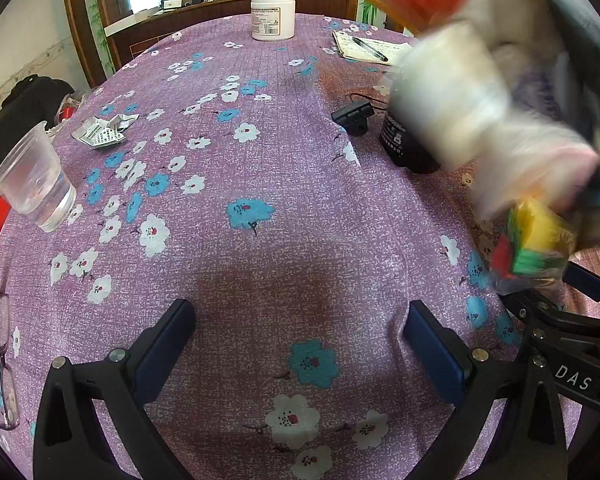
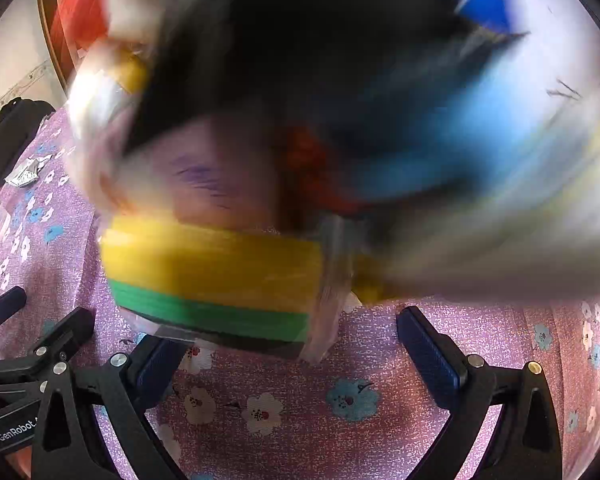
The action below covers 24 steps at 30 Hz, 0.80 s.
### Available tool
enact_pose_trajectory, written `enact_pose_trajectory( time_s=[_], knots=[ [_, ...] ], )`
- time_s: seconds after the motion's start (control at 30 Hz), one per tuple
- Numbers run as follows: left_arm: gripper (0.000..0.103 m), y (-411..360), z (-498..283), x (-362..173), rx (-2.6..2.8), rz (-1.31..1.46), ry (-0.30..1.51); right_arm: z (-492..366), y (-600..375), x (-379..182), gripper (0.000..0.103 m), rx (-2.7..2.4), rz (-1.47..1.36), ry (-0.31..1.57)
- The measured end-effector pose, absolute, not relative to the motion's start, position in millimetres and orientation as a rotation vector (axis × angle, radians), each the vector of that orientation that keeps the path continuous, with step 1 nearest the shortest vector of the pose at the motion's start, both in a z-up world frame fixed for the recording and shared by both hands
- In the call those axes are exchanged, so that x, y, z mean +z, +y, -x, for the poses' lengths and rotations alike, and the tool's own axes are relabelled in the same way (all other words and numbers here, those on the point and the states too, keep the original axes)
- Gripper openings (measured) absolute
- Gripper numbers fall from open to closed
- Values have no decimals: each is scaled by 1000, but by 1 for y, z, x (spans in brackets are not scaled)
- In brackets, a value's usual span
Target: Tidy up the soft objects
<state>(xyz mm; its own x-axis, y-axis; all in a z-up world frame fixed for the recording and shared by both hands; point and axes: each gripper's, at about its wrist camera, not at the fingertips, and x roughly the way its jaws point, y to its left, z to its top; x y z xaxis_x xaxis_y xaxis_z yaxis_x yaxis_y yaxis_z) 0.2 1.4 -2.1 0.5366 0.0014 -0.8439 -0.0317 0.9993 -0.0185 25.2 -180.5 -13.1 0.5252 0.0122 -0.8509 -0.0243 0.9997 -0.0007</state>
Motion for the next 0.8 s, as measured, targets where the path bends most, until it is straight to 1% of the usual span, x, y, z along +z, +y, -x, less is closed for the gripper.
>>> enact_pose_trajectory(
  time_s=[0.8],
  knots=[
    [103,2,-2,-2,20,32,1005,-25,-180,-15,102,21,12,1017]
  ],
)
